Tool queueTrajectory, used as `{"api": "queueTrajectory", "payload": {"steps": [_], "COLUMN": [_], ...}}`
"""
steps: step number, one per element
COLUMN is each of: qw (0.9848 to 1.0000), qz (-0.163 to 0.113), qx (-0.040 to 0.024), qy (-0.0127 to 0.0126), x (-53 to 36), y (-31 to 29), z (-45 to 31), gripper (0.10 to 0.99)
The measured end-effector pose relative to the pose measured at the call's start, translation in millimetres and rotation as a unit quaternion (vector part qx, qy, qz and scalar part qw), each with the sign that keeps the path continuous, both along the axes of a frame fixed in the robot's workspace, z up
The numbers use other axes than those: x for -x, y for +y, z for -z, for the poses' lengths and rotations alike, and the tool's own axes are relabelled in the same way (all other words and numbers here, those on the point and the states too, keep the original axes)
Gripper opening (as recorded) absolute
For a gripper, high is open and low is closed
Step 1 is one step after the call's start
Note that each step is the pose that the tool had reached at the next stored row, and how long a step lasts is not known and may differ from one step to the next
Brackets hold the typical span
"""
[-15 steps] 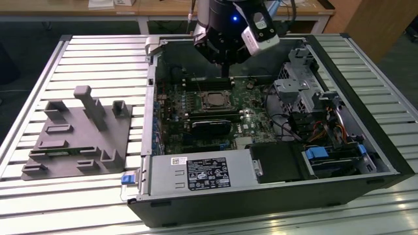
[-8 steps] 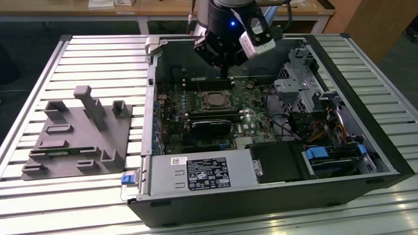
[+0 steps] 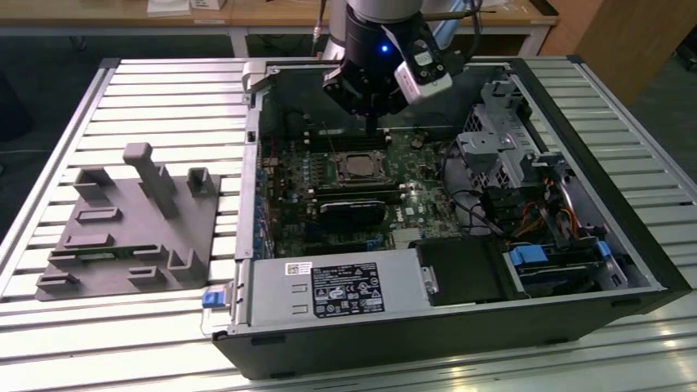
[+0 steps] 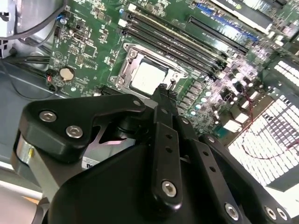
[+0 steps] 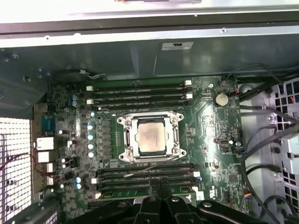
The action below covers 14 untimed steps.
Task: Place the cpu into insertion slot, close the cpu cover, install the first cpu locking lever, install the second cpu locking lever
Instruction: 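Install the first cpu locking lever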
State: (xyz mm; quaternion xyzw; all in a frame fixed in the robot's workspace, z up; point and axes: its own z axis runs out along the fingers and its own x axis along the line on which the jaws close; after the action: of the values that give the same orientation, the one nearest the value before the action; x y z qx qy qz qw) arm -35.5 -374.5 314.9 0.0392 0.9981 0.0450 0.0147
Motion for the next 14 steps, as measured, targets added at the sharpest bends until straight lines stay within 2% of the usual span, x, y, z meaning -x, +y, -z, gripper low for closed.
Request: {"api": "queueTrajectory", "payload": {"steps": [7, 14], "qw": [1.0, 1.0], "qz": [0.0, 0.0], "qx": [0.0002, 0.0002], "qy": [0.0, 0.0], "x": [0.0, 0.0], "y": [5.4, 7.1], "z": [12.6, 25.4], "gripper": [0.106, 0.106]}}
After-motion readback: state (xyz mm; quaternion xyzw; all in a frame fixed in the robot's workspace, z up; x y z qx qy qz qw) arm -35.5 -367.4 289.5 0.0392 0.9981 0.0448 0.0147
